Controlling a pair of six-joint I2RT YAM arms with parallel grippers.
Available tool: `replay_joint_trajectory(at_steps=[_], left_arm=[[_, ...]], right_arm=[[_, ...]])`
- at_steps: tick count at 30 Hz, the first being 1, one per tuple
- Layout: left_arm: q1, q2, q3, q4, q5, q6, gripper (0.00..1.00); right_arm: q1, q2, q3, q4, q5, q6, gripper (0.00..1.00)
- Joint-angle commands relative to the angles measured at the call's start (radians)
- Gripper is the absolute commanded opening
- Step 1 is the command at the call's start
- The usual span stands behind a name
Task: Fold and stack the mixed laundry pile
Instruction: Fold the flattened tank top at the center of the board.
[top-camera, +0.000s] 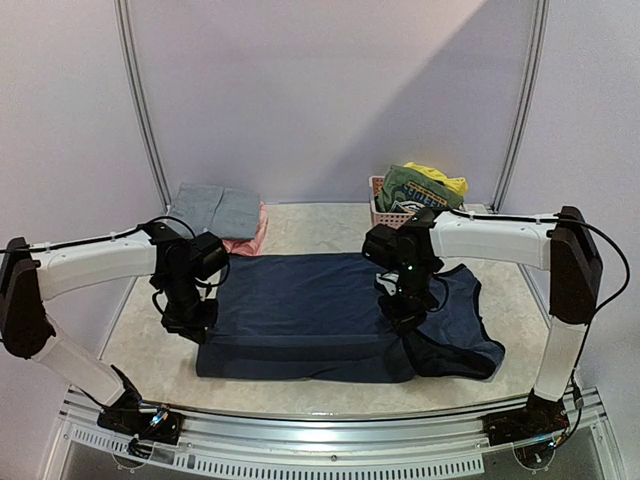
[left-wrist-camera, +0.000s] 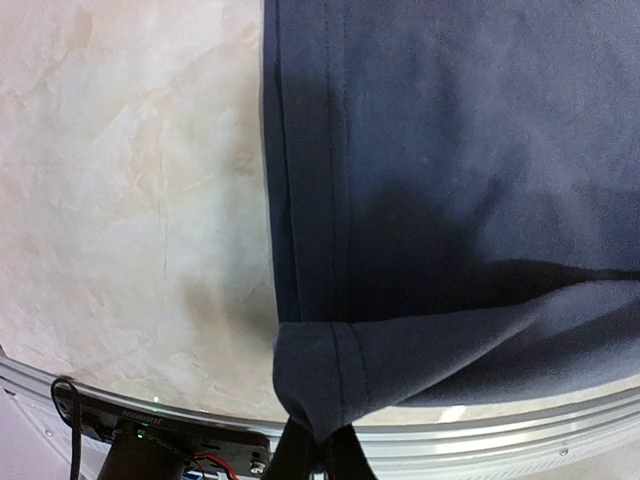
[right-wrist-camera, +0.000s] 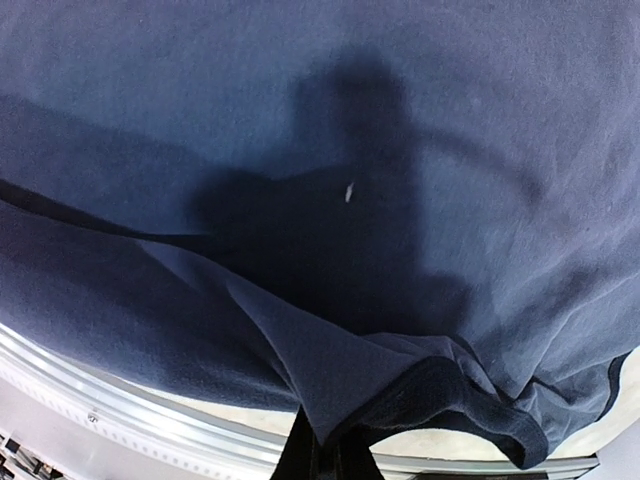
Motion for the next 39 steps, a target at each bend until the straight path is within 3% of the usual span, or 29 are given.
replay_joint_trajectory(at_steps=[1, 10, 14, 17, 20, 23, 26, 31, 39], left_arm=[[0.035, 0.050, 0.026, 0.037, -0.035, 0.043, 0.00], [0.057, 0.126, 0.028, 0.086, -0.079, 0.044, 0.00], [0.066, 0.147, 0.037, 0.102, -0.118, 0.030, 0.05], [0.069, 0.129, 0.053, 0.098, -0.150, 0.000, 0.20], [0.069, 0.071, 0.056, 0.083, -0.187, -0.051, 0.52], [0.068, 0.020, 0.052, 0.080, -0.197, -0.088, 0.65], [0.061, -0.020, 0.039, 0.076, -0.198, -0.100, 0.69], [0.024, -0.076, 0.003, 0.130, -0.162, -0.046, 0.68], [-0.121, -0.070, -0.063, 0.213, -0.137, -0.023, 0.63]], right_arm=[[-0.015, 0.037, 0.024, 0.006, 0.033, -0.031, 0.00], [-0.031, 0.067, 0.031, 0.031, 0.035, -0.048, 0.08], [-0.046, 0.073, 0.059, 0.018, 0.040, -0.053, 0.17], [-0.066, 0.057, 0.091, -0.001, 0.033, -0.051, 0.32], [-0.099, -0.007, 0.114, -0.009, 0.012, -0.030, 0.50], [-0.134, -0.092, 0.083, -0.025, 0.010, 0.013, 0.67], [-0.156, -0.199, -0.022, -0.043, 0.026, 0.089, 0.76], [-0.177, -0.426, -0.278, -0.041, 0.034, 0.278, 0.77], [-0.215, -0.700, -0.564, -0.118, 0.146, 0.472, 0.67]])
